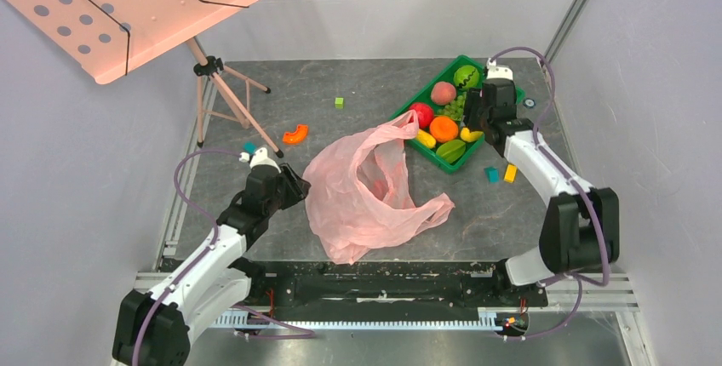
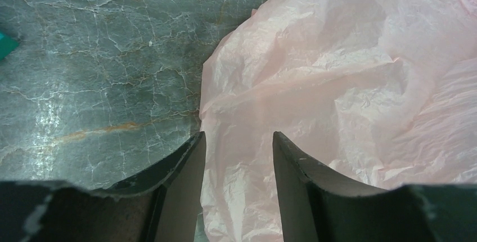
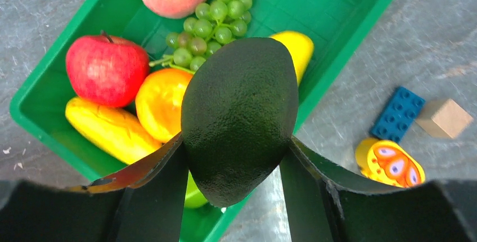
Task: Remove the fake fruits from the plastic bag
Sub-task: Place the fake fruit in the bin.
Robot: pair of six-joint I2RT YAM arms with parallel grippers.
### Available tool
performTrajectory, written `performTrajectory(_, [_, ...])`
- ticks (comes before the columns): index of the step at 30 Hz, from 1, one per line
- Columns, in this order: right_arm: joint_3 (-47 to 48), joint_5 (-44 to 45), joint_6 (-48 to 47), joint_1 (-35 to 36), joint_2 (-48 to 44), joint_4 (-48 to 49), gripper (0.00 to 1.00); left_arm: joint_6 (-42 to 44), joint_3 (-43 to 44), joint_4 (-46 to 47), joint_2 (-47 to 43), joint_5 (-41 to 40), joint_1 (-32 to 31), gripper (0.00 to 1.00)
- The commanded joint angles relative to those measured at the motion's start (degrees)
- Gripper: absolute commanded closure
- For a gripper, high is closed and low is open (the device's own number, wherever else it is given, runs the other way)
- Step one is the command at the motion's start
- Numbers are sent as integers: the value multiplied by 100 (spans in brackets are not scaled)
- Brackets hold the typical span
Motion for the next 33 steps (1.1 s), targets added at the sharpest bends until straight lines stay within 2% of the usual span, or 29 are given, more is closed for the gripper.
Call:
performTrajectory(1, [721,-717,-77,-169,587,394,65,-91,92,-87,-175,61,32,45])
performTrajectory(5, [1251,-789,-56,-229,1239,270,61,-118,60,-160,-281,77,33,44])
performTrajectory(15, [2652,-547,-103,-569,2621,-200,62,-50,62,-478,-628,44,34,43])
performTrajectory(23, [3140,-653,57,-866,3332,-271,61,-32,58,-515,-640,44,28,43])
performTrajectory(33, [3703,-1039,168,-1147,4128,-367,51,-33,57,-577,-677,-20,28,42])
